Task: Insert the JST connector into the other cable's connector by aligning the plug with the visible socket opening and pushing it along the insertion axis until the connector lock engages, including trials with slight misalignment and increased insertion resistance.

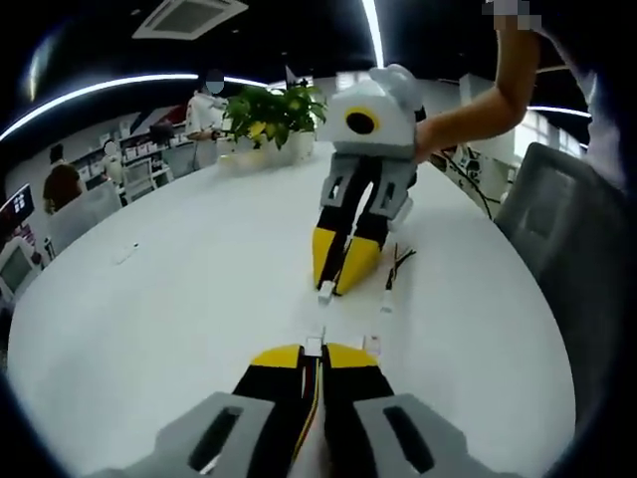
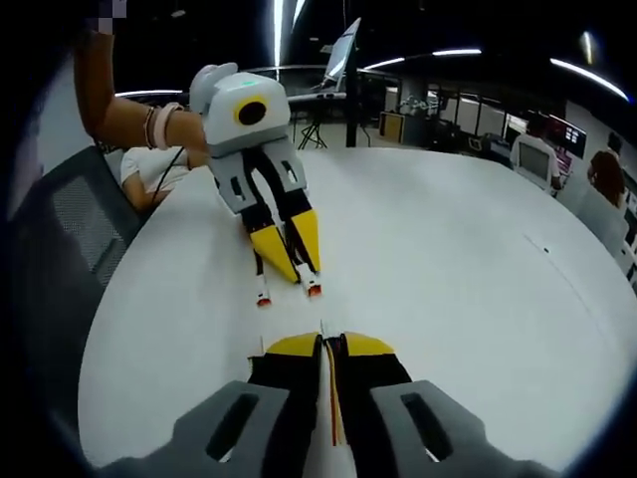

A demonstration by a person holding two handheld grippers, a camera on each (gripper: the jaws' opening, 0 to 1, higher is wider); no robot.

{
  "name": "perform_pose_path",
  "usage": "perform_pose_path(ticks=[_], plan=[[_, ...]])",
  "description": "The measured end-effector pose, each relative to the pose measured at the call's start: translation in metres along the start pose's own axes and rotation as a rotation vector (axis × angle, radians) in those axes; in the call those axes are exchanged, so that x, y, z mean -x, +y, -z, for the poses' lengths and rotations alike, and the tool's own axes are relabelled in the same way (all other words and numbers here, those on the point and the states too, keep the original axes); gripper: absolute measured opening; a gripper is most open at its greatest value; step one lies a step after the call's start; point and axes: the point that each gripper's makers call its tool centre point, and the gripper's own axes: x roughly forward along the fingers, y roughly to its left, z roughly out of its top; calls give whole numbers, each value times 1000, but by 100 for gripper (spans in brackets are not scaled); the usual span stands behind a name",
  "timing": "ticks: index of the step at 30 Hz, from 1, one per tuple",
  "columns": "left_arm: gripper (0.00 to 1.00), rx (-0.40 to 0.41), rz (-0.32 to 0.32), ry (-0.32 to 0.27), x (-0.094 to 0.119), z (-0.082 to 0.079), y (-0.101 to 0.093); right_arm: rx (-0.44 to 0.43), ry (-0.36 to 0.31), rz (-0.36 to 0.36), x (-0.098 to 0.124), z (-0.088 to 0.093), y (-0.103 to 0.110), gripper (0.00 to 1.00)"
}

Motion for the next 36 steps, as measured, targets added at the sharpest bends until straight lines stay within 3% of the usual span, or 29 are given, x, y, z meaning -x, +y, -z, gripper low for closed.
perform_pose_path(ticks=[16,36], plan=[[0,30,-5,-5,1,0,3,-35,-9,-1,0,-2,1,4],[0,-10,25,-14,12,-21,-8,29,-31,-13,12,-29,11,4]])
